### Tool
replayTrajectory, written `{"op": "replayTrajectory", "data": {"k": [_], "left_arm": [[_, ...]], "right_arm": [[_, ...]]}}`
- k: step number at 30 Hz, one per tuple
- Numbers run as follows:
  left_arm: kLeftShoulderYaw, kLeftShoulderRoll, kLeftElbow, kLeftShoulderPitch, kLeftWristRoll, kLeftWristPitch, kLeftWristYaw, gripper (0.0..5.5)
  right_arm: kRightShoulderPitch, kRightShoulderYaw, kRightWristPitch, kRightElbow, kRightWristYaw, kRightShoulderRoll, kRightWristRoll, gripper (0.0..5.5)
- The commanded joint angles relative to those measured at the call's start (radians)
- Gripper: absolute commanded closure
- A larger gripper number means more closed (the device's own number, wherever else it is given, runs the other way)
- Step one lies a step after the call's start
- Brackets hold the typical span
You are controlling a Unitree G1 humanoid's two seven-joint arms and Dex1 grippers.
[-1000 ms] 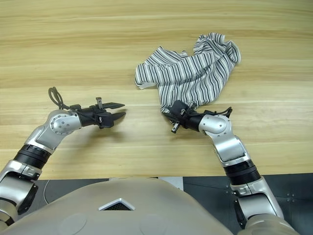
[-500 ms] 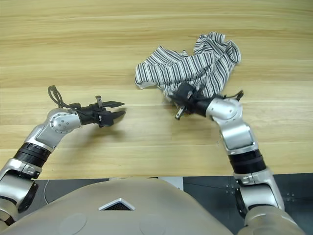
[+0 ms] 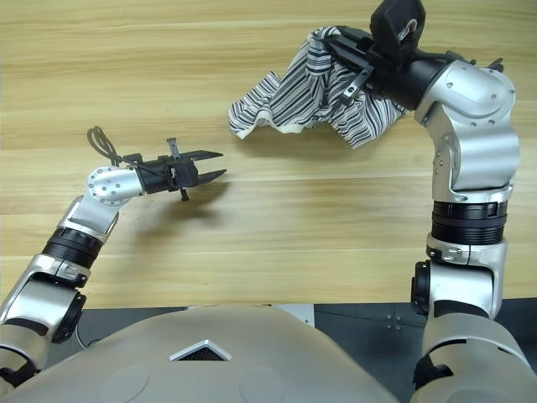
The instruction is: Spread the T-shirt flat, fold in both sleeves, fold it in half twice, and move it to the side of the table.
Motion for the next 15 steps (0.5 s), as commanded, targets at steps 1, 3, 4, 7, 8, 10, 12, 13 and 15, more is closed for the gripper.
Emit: {"op": "replayTrajectory", "data": {"k": [1,3,4,7,8,10,12,13,15], "left_arm": [[0.043,-0.049,0.11,-0.118,0.095,-0.054,0.157,4.04],[0.036,-0.06,0.177,-0.145,0.144,-0.08,0.217,4.04],[0.028,-0.069,0.222,-0.16,0.174,-0.094,0.251,4.04],[0.008,-0.1,0.353,-0.21,0.242,-0.127,0.342,4.04],[0.001,-0.111,0.397,-0.227,0.261,-0.134,0.362,4.04],[-0.01,-0.121,0.467,-0.249,0.291,-0.15,0.391,4.04],[-0.009,-0.114,0.505,-0.256,0.302,-0.17,0.407,3.86],[-0.005,-0.108,0.516,-0.256,0.302,-0.179,0.411,3.77],[-0.002,-0.09,0.535,-0.254,0.31,-0.19,0.421,3.42]], "right_arm": [[-0.04,-0.033,0.017,-0.008,0.01,-0.025,0.023,5.38],[-0.045,-0.047,0.017,-0.01,0.012,-0.03,0.027,5.38],[-0.047,-0.053,0.017,-0.01,0.012,-0.034,0.031,5.38],[-0.041,-0.063,0.014,-0.01,0.014,-0.042,0.036,5.38],[-0.039,-0.064,0.013,-0.011,0.014,-0.043,0.036,5.38],[-0.04,-0.064,0.012,-0.01,0.013,-0.043,0.038,5.38],[-0.043,-0.061,0.011,-0.008,0.012,-0.04,0.039,5.4],[-0.042,-0.061,0.012,-0.01,0.011,-0.04,0.04,5.4],[-0.041,-0.061,0.013,-0.012,0.011,-0.04,0.041,5.4]]}}
